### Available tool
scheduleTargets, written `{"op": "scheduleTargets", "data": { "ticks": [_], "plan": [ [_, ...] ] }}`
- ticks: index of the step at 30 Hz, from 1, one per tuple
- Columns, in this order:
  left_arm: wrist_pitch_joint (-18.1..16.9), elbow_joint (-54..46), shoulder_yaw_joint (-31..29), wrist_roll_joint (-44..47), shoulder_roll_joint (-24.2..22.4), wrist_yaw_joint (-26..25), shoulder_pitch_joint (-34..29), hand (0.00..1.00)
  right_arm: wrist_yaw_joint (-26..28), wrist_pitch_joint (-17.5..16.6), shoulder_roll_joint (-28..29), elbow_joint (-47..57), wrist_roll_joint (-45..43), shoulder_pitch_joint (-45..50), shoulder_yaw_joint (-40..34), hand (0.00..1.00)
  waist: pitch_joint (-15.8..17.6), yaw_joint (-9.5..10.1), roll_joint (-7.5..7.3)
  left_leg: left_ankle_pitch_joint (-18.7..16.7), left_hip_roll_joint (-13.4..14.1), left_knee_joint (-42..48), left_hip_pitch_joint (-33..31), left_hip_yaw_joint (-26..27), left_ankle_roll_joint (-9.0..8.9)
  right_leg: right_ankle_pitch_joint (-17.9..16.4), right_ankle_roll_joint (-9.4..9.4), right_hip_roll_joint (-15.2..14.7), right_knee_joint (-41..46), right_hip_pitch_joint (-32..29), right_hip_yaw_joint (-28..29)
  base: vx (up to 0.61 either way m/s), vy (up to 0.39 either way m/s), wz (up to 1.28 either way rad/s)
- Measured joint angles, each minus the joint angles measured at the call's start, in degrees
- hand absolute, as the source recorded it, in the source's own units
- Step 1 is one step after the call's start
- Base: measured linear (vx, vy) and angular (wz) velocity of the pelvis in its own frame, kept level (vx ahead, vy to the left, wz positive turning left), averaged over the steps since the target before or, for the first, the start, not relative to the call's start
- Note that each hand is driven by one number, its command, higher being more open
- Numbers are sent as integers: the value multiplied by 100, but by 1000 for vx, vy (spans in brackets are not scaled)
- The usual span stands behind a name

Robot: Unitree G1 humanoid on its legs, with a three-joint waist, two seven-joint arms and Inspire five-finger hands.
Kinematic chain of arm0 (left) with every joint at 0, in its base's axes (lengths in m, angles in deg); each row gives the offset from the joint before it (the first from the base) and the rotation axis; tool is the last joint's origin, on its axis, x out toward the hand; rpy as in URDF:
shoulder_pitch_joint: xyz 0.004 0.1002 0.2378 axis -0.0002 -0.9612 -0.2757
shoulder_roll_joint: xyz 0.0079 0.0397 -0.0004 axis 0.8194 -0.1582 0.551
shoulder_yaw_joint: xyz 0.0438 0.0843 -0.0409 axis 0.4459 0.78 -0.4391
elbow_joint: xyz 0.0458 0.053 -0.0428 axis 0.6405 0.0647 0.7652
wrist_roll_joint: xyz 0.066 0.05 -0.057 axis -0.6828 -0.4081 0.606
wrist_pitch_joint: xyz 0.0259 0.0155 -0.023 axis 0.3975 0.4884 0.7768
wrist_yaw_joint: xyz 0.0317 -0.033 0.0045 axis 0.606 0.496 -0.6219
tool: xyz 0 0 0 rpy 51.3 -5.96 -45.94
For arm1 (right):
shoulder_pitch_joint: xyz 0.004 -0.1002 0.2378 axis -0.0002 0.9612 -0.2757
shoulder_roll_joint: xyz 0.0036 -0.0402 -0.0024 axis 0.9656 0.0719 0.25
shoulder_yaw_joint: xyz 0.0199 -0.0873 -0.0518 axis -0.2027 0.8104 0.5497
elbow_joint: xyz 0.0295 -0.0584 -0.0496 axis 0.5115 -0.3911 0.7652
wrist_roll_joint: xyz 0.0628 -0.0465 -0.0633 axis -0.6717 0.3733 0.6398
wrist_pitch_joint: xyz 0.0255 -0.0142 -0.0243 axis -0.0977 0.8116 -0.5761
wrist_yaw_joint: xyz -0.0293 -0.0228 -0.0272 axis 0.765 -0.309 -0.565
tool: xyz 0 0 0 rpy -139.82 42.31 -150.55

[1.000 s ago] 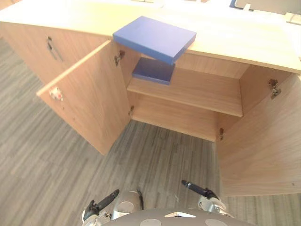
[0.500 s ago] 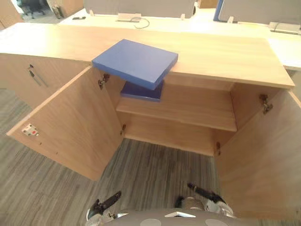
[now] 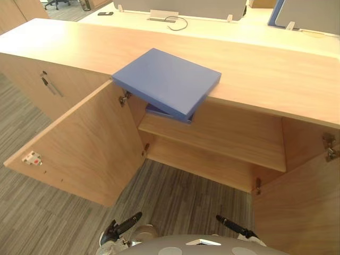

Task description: Walk over to the cabinet, pick up the folder, carry it to the office cabinet, place the folder inside the office cabinet, then close the office cabinet door

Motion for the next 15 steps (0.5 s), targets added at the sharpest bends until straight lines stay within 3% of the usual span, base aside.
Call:
{"op": "scheduleTargets", "data": {
  "ticks": [3, 7, 9, 11, 15],
  "plan": [
    [0, -1449, 306, 140, -20, -63, -267, 100, -5, 8, 167, 3, 51, -3, 0, 100, -62, 8, -176, 137, -276, -363, 59, -110, 182, 113, 111, -201, -64, 2, -37, 120, 194, 29],
    [-5, -3566, 614, -25, -151, -143, -669, 100, -11, 6, 179, 108, 244, -7, 279, 100, -93, 89, -175, 344, -409, -780, 149, -263, 267, 201, 100, -275, -68, -23, -104, 59, 94, 23],
    [-19, -4412, 624, -591, -221, -270, -833, 100, -27, 3, 162, 188, 272, -4, 434, 100, -91, 102, -124, 467, -417, -993, 214, -314, 277, 226, 74, -259, -70, -24, -108, -13, 9, 16],
    [-34, -5248, 662, -1352, -315, -628, -966, 100, -62, -6, 145, 250, 274, 17, 599, 100, -89, 112, -71, 572, -410, -1169, 267, -338, 277, 231, 75, -245, -80, -24, -107, -28, -26, 9],
    [-48, -6664, 901, -3242, -571, -1947, -1139, 100, -338, -130, 164, 382, 270, 234, 910, 100, -109, 278, -99, 563, -340, -1173, 248, -323, 251, 236, 77, -212, -93, -18, -97, -43, -23, -1]
  ]
}}
